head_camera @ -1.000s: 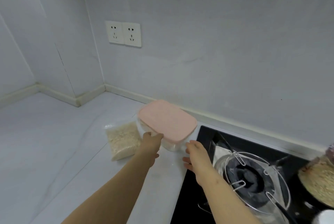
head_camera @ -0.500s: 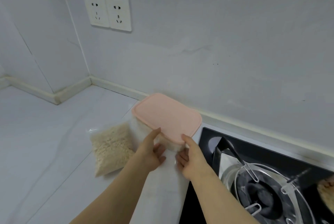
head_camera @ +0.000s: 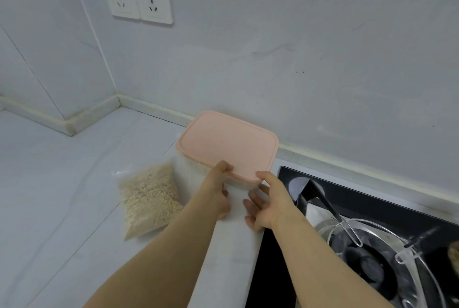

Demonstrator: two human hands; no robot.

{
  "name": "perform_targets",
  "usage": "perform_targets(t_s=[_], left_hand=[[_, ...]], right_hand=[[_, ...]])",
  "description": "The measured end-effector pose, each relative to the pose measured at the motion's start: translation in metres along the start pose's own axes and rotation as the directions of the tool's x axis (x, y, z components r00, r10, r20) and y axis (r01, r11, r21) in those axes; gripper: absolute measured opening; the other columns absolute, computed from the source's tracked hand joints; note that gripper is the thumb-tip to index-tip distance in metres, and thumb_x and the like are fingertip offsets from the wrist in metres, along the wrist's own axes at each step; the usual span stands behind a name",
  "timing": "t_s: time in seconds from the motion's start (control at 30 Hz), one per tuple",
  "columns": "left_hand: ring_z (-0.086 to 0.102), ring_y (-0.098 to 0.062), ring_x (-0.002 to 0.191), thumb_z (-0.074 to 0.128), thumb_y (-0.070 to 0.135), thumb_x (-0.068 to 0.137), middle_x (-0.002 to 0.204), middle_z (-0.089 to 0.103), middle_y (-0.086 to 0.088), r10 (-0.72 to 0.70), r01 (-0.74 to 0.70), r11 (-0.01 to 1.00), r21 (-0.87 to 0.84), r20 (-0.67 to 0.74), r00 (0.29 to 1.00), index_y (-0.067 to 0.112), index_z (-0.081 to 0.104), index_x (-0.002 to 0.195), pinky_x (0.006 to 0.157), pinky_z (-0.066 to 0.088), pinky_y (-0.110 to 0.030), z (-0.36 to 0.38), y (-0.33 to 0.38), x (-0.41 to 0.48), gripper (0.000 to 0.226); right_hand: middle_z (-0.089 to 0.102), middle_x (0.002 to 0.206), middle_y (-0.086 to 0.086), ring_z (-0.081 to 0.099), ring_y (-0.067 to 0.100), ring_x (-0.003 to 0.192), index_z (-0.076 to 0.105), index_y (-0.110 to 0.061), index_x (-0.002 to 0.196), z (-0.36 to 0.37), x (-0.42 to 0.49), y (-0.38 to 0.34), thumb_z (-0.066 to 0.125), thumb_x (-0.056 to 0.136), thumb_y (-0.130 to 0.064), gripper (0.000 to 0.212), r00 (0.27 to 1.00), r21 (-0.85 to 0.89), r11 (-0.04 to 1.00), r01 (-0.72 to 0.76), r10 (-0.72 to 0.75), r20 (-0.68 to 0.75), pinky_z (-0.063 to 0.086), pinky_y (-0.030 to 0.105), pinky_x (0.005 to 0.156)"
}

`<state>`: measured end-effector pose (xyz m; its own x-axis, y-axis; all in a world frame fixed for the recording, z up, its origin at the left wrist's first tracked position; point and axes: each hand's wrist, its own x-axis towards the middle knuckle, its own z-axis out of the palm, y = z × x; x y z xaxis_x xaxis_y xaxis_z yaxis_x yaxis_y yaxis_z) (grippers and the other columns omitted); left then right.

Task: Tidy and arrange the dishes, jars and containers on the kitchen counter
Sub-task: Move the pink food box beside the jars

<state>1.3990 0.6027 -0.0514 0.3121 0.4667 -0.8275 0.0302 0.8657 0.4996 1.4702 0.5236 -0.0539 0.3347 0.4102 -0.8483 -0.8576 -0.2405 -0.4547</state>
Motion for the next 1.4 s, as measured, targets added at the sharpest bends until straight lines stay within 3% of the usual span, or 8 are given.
perform_targets(t_s=[0.1,0.23,0.37,0.7,1.0,1.2,1.33,1.4], left_hand=[[0.039,-0.015,0.069,0.067,0.032,0.073,0.076,0.039,0.002,-0.018,0.018,1.000,0.010,-0.022,1.000,0.013,0.044,0.067,0.082,0.023,-0.028,-0.001,0.005,0.003,0.030],[0.037,-0.014,0.066,0.065,0.030,0.075,0.071,0.036,0.002,-0.035,0.036,0.999,0.009,-0.036,0.999,0.014,0.041,0.063,0.063,0.025,-0.026,0.000,0.005,0.001,0.031],[0.039,-0.014,0.069,0.066,0.029,0.074,0.073,0.039,0.003,-0.032,0.030,0.998,-0.053,-0.027,0.999,0.014,0.043,0.064,0.081,0.024,-0.028,-0.003,0.006,0.004,0.030],[0.043,-0.015,0.082,0.064,0.031,0.073,0.086,0.054,0.003,-0.016,0.019,0.997,-0.070,0.046,0.999,0.012,0.050,0.075,0.088,0.021,-0.030,-0.006,0.006,0.005,0.024],[0.046,-0.015,0.070,0.068,0.032,0.073,0.077,0.049,-0.001,0.029,-0.027,0.999,-0.022,0.099,0.995,0.010,0.051,0.076,0.059,0.032,-0.026,-0.016,-0.008,-0.018,0.028],[0.057,-0.022,0.088,0.063,0.029,0.082,0.096,0.059,-0.008,0.169,-0.114,0.971,-0.211,0.263,0.950,0.004,0.055,0.113,0.073,0.046,-0.030,-0.040,-0.022,-0.043,0.040],[0.057,-0.026,0.095,0.063,0.034,0.084,0.109,0.054,-0.011,0.221,-0.112,0.933,-0.343,0.298,0.929,0.010,0.048,0.122,0.086,0.048,-0.038,-0.044,-0.029,-0.077,0.048],[0.057,-0.028,0.103,0.066,0.032,0.081,0.110,0.054,-0.013,0.222,-0.105,0.928,-0.357,0.304,0.927,0.011,0.048,0.122,0.095,0.047,-0.038,-0.048,-0.034,-0.093,0.049]], right_hand=[[0.060,0.097,0.003,0.056,0.023,0.093,0.061,-0.017,0.096,0.003,0.004,-0.003,0.075,0.068,-0.042,0.040,1.000,-0.042,0.999,-0.003,0.003,0.004,0.035,0.042,0.086],[0.059,0.090,0.001,0.054,0.022,0.086,0.061,-0.015,0.086,0.012,0.008,-0.007,0.077,0.063,-0.045,0.041,0.999,-0.101,0.995,-0.016,0.012,-0.037,0.034,0.042,0.085],[0.061,0.091,0.001,0.054,0.023,0.086,0.062,-0.016,0.089,0.014,0.009,-0.011,0.079,0.059,-0.042,0.043,0.999,-0.099,0.995,-0.027,0.024,-0.036,0.033,0.041,0.084],[0.066,0.106,-0.006,0.054,0.019,0.088,0.062,-0.018,0.108,0.010,0.007,-0.008,0.071,0.065,-0.039,0.049,1.000,-0.058,0.998,0.008,-0.008,0.010,0.032,0.042,0.088],[0.059,0.086,-0.001,0.050,0.013,0.069,0.059,-0.017,0.090,0.002,-0.011,0.020,0.066,0.073,-0.039,0.028,0.988,0.041,0.989,0.142,-0.144,0.055,0.037,0.025,0.066],[0.064,0.104,0.009,0.056,0.019,0.080,0.062,-0.013,0.107,-0.007,-0.050,0.045,0.068,0.073,-0.032,0.040,0.967,0.028,0.969,0.247,-0.248,0.054,0.042,0.024,0.064],[0.061,0.085,0.005,0.054,0.017,0.069,0.059,-0.015,0.090,-0.019,-0.091,0.049,0.061,0.080,-0.030,0.018,0.954,0.037,0.958,0.285,-0.287,0.082,0.035,0.027,0.056],[0.058,0.082,0.003,0.052,0.016,0.070,0.059,-0.016,0.091,-0.024,-0.110,0.049,0.061,0.080,-0.030,0.018,0.944,0.077,0.947,0.312,-0.318,0.088,0.040,0.028,0.064]])
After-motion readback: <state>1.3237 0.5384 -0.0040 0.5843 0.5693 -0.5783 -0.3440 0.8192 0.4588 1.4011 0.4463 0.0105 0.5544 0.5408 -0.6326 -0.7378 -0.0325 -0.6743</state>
